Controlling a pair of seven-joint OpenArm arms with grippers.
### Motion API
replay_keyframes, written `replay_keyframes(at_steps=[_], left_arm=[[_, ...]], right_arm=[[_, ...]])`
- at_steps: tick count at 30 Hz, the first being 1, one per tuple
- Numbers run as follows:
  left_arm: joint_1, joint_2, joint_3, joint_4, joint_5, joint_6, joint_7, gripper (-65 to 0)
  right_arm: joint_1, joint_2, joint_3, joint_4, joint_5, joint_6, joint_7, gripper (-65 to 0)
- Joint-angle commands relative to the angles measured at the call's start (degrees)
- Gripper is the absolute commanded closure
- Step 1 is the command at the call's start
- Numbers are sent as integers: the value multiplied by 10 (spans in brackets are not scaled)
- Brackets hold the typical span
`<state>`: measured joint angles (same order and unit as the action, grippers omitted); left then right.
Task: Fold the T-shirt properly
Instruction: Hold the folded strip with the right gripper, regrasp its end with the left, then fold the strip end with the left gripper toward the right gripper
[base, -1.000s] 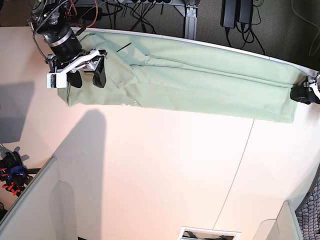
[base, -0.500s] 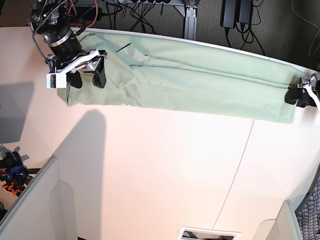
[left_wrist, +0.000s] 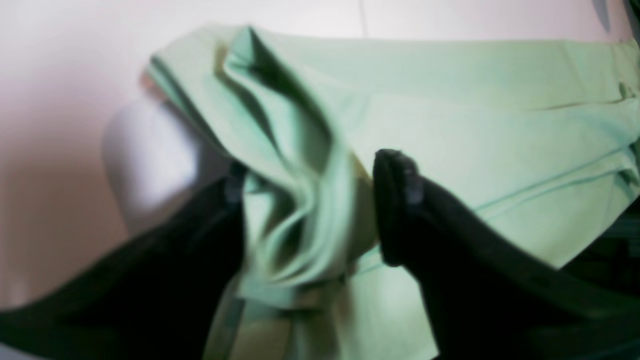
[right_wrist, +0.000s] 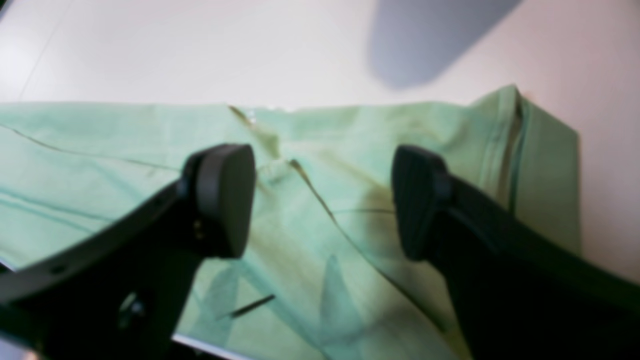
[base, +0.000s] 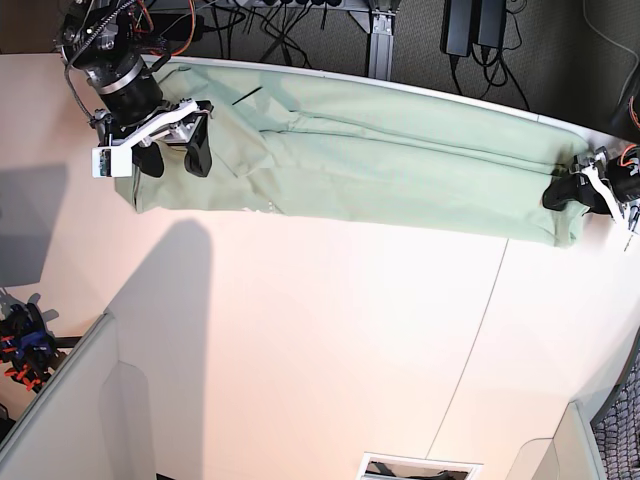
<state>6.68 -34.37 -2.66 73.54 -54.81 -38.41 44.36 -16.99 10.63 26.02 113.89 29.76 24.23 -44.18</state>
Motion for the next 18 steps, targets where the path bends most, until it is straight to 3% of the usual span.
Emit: replay_keyframes(at_steps=[1, 3, 4, 8, 13, 18], left_arm=[[5, -4, 10, 0, 19, 2, 19, -164], [5, -4, 20, 0, 24, 2, -7, -13], [5, -4, 20, 0, 36, 2, -20, 0], [3, -4, 12, 0, 106, 2, -77, 0], [-18, -4, -17, 0, 151, 3, -123, 0], [-63, -5, -20, -4, 262, 50, -198, 0]], right_arm=[[3, 6, 4, 10, 9, 0, 14, -428], [3, 6, 4, 10, 9, 0, 14, -428], [3, 6, 4, 10, 9, 0, 15, -428], [3, 6, 4, 10, 9, 0, 18, -428], [3, 6, 4, 10, 7, 0, 25, -428], [5, 6, 4, 10, 7, 0, 32, -428]])
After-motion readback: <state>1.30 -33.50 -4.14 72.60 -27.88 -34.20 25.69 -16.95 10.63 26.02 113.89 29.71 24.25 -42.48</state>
